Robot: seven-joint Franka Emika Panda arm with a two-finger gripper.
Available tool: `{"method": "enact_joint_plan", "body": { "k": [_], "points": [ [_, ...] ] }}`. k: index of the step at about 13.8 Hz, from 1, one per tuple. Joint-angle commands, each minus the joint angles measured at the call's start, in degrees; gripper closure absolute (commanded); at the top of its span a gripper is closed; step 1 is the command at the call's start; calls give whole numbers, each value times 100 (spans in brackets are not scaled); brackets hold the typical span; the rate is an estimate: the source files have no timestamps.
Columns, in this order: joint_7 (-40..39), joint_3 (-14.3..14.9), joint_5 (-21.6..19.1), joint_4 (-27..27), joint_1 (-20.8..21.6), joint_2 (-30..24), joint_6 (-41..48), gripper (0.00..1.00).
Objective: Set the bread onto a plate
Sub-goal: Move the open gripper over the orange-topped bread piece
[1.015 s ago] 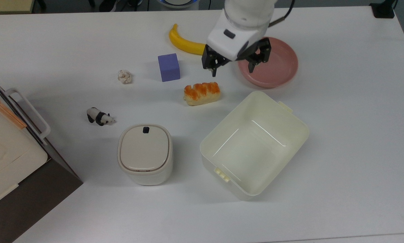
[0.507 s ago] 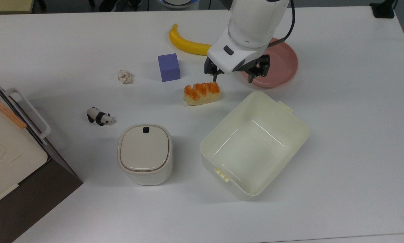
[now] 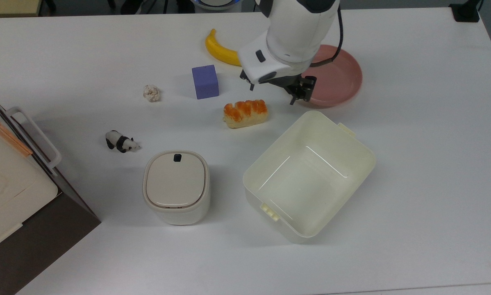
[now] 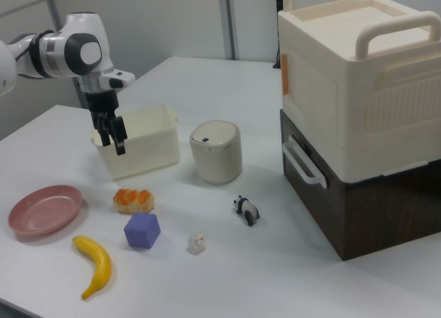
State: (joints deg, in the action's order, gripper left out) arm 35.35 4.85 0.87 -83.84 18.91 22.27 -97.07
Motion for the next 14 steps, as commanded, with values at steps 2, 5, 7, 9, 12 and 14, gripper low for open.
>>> {"method": "enact_joint_plan", "body": {
  "k": [2,5,7,9,12,14],
  "points": [
    [1462,33,246,-1211,-150,-635,-837,0],
    [2176,33,484,-1477,-141,-715,-1208,0],
    [2466,25,623,-1581,-63,-750,-1209,0],
    [2747,16,817,-1679,94,-742,-1217,0],
    [2819,16,941,-1863,306,-707,-1200,0],
    [2819,16,941,-1890,394,-654,-1182,0]
  ]
}}
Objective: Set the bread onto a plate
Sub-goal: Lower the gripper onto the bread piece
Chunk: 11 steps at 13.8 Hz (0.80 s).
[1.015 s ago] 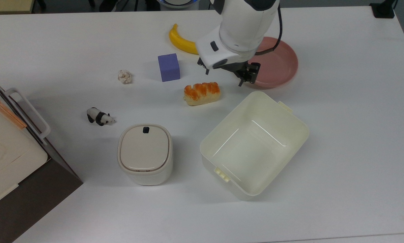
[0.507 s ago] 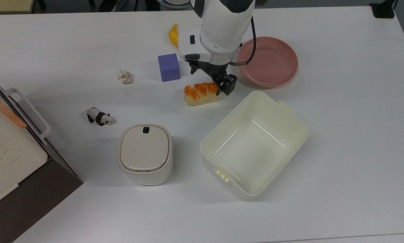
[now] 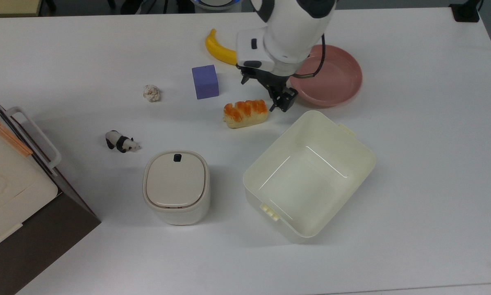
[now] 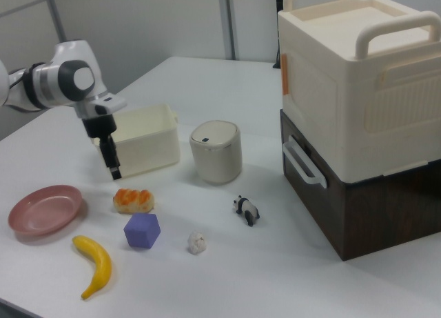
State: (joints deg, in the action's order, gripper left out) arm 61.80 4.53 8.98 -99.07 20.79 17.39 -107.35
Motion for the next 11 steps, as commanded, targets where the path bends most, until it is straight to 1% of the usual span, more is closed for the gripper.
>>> {"method": "enact_joint_plan", "body": {
  "k": [1,4,6,9,11],
  "points": [
    [165,40,130,-359,206,-122,-164,0],
    [130,39,121,-350,154,-17,-216,0],
    [78,39,121,-306,119,185,-225,0],
    [-168,39,78,-297,57,300,-225,0],
    [-283,39,42,-184,31,405,-225,0]
  ]
}}
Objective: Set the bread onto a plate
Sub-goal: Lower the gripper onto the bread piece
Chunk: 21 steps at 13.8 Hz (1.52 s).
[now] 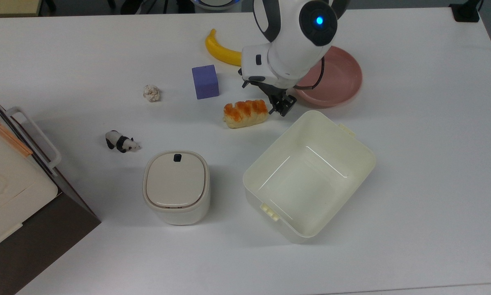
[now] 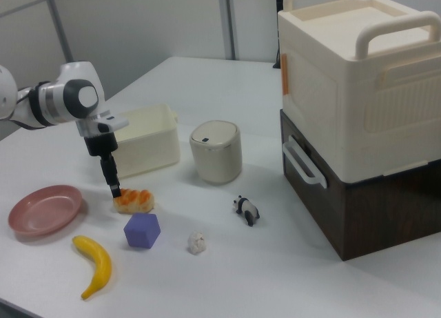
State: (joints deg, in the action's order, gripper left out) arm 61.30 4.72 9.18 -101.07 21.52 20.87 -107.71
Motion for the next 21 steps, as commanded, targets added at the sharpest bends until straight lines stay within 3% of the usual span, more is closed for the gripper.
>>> {"method": "enact_joint_plan", "body": {
  "k": [1,21],
  "points": [
    [-268,20,5,43,-112,66,-189,0],
    [-426,-138,-21,0,-526,373,-347,0]
  ]
}}
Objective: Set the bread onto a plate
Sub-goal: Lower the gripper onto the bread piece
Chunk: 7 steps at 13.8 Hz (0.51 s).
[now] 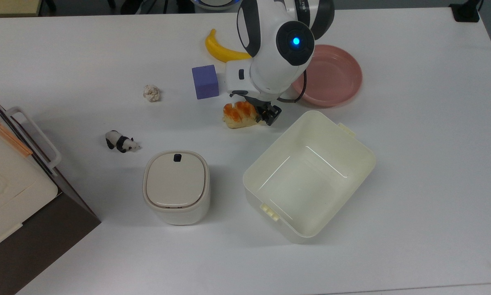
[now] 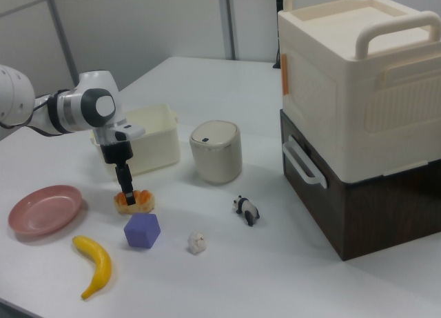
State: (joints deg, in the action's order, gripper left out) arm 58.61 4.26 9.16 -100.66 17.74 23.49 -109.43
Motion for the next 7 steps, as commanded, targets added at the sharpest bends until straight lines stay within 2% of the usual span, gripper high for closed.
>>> {"method": "enact_joint_plan", "body": {
  "k": [1,2,3,4,5,6,7],
  "points": [
    [-157,-92,-20,-42,-156,120,-175,0],
    [-165,-92,-20,-42,-165,120,-175,0],
    [-174,-101,-11,-42,-174,129,-184,6],
    [-226,-110,-20,-42,-165,147,-184,7],
    [-262,-110,-20,-42,-174,147,-201,16],
    [-280,-110,-20,-42,-165,155,-210,17],
    [-288,-110,-20,-42,-174,155,-210,26]
  ]
}}
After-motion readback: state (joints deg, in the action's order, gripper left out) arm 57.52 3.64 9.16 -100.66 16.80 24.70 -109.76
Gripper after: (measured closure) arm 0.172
